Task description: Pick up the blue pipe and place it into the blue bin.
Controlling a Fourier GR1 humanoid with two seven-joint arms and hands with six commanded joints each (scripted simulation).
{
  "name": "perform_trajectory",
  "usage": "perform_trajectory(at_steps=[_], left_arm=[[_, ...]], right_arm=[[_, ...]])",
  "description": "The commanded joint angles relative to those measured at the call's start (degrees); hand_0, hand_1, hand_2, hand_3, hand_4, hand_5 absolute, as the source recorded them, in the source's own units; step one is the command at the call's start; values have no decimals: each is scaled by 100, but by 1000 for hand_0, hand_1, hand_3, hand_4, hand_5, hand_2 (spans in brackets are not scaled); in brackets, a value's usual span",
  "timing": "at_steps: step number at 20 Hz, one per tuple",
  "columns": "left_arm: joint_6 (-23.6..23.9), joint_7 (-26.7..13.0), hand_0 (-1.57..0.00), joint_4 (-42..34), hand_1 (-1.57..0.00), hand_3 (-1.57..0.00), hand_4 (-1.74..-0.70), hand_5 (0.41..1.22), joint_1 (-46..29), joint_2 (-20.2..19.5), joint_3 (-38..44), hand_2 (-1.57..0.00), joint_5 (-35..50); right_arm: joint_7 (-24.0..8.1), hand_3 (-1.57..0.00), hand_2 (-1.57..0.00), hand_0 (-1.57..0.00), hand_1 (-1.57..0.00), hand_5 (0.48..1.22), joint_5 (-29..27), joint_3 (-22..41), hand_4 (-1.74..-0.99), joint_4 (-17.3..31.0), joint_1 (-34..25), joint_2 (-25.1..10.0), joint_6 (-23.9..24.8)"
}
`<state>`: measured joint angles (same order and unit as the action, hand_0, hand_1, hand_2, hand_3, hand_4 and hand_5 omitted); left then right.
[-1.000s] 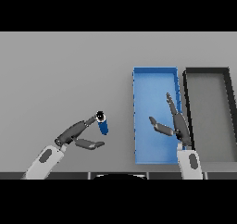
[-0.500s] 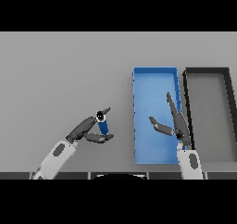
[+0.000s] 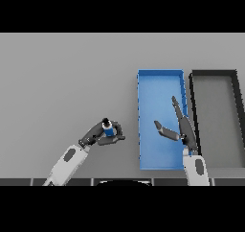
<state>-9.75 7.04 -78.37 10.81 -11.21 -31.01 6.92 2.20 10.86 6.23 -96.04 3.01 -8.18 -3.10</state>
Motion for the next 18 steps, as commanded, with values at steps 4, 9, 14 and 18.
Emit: perform_trajectory(at_steps=[4,9,14,18], left_arm=[[105,172,-1269,-62,-1327,-1320,-1586,1129,-40,-15,-168,-1363,-103],[201,339,-1472,-122,-1491,-1489,-1502,1191,-50,7,-199,-1503,-272],[209,517,-1539,-684,-1545,-1544,-1480,1211,123,260,-94,-1549,-131],[184,145,-1558,-972,-1560,-1560,-1474,1217,262,322,-86,-1562,-214]], right_arm=[[81,1,1,1,1,560,10,-14,-1176,77,38,-25,-11],[22,1,1,1,1,556,-10,-28,-1166,12,-14,-51,-21],[-12,1,1,1,1,551,47,-35,-1144,72,-7,-91,-16],[51,1,1,1,1,561,100,-19,-1129,28,39,-102,5]])
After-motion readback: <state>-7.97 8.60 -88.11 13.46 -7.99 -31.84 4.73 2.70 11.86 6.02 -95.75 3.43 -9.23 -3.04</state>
